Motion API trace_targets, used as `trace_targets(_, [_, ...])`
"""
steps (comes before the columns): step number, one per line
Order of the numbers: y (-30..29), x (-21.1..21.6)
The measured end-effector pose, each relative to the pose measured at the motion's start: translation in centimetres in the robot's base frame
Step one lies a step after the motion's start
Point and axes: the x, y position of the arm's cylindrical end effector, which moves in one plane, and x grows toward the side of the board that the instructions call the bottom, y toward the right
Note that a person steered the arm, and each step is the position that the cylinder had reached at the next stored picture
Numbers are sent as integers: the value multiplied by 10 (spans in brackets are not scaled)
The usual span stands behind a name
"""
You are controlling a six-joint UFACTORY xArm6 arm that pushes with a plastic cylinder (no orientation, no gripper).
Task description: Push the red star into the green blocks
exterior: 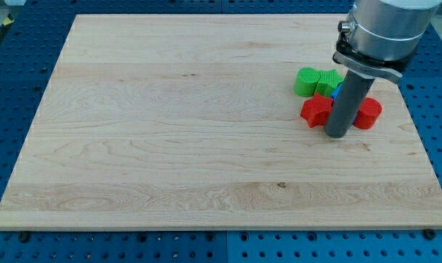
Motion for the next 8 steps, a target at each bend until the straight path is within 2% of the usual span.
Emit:
trace_targets(5, [-18,5])
trace_targets(7, [-12,-24])
trace_targets(8, [-12,-24])
